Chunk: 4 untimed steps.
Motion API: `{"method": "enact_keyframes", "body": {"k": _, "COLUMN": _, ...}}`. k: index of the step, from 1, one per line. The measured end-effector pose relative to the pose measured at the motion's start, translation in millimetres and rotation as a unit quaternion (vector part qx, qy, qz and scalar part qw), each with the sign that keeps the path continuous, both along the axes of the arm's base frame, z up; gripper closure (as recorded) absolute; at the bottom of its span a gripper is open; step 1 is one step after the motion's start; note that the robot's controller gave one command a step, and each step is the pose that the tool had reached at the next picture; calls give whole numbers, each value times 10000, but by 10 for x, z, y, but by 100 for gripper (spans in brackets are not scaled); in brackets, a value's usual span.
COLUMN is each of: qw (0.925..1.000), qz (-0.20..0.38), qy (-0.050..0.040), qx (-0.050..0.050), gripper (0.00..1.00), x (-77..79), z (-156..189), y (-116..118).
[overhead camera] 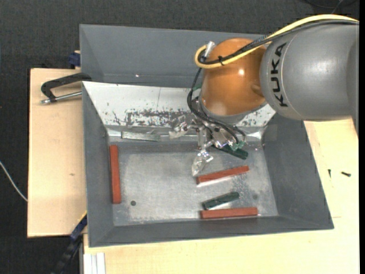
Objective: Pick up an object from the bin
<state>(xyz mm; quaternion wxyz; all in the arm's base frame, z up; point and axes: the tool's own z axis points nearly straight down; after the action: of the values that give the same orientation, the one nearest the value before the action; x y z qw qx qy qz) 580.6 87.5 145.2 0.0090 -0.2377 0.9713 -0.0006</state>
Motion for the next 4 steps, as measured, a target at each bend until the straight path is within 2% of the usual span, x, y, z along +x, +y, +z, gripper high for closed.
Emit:
{"method": "enact_keyframes", "body": {"k": 1, "qw": 9999, "qz": 123, "qy": 89, "qx": -7, "gripper": 0, "x": -109, "z": -343, "y": -316}}
{"method": "enact_keyframes", "body": {"k": 2, "qw": 9990, "qz": -439, "qy": 82, "qx": -7, "gripper": 0, "x": -164, "z": -570, "y": -531}}
{"method": "enact_keyframes", "body": {"k": 3, "qw": 9941, "qz": 1079, "qy": 109, "qx": -21, "gripper": 100, "x": -290, "z": -682, "y": -800}}
{"method": "enact_keyframes", "body": {"k": 4, "qw": 9941, "qz": 1079, "qy": 109, "qx": -21, "gripper": 100, "x": -289, "z": -682, "y": -801}}
